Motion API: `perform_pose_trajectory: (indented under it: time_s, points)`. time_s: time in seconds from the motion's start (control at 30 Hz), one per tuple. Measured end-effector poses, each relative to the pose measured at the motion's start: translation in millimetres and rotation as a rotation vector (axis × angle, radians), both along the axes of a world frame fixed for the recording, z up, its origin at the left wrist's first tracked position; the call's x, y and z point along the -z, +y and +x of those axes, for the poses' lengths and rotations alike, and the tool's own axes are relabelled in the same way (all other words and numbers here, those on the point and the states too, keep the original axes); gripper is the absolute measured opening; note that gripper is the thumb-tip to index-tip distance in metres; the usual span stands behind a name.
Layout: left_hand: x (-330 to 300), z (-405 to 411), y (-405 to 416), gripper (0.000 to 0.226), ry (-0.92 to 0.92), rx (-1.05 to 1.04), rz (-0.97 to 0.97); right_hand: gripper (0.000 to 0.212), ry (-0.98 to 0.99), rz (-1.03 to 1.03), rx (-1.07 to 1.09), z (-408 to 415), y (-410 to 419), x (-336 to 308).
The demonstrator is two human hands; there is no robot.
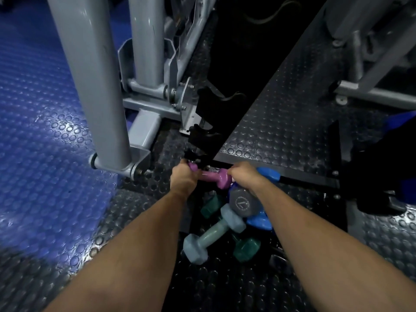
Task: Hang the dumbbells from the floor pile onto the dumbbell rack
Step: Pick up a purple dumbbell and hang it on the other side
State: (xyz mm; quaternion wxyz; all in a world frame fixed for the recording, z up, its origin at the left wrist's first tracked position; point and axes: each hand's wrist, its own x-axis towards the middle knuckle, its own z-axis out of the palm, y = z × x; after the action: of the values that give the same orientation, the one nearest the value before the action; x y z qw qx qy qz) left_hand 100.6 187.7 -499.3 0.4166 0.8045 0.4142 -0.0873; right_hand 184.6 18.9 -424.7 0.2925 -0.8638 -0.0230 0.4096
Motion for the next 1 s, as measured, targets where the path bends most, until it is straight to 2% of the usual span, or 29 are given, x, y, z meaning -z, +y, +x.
perform_pose_trajectory:
  time_s: [0.17,0.23,0.33,0.4,0.47,0.53,0.6,0.67,0.8,0.87,1.0]
  points:
    - [1.0,-7.8,-2.7,0.035,-0.047,-0.030,0.024,0.014,0.029,-0.031,-0.030,6.4,-0.2,4.3]
    - [-0.2,-14.5,-3.4,0.035,-0.079,-0.071,0.003,0.007,0.026,-0.024,-0.044,5.7,-0.6,6.2]
    - [-7.3,-21.6,-0.7,0.045,-0.147,-0.150,-0.075,0.023,0.015,0.040,-0.043,3.7,-5.9,8.5]
    - [-15.1,-24.4,1.0,0.041,-0.197,-0.190,-0.151,0.018,0.025,0.146,-0.007,-0.6,-11.3,-0.2]
    - [-28.0,-25.6,0.1,0.028,-0.237,-0.232,-0.267,0.009,-0.006,0.258,0.041,-6.3,-16.3,-11.9]
    - [-49.8,-27.5,-3.2,0.014,-0.261,-0.247,-0.347,0.018,-0.092,0.322,0.076,-11.8,-21.4,-30.8]
    - [-70.2,-29.8,-9.1,0.004,-0.265,-0.268,-0.425,0.039,-0.173,0.325,0.074,-17.9,-27.0,-50.7]
    - [-95.0,-32.8,-15.9,0.007,-0.284,-0.267,-0.485,0.047,-0.231,0.314,0.088,-24.8,-36.0,-76.3]
    - [-150.4,-43.0,-27.8,0.016,-0.333,-0.142,-0.568,0.028,-0.288,0.302,0.112,-41.0,-55.7,-134.6]
    - [-181.5,-48.9,-30.3,0.020,-0.349,-0.060,-0.612,0.030,-0.332,0.290,0.126,-47.9,-65.0,-164.1]
    - [-250.5,-61.6,-26.7,0.048,-0.345,0.127,-0.630,0.033,-0.415,0.281,0.162,-58.3,-78.9,-226.8]
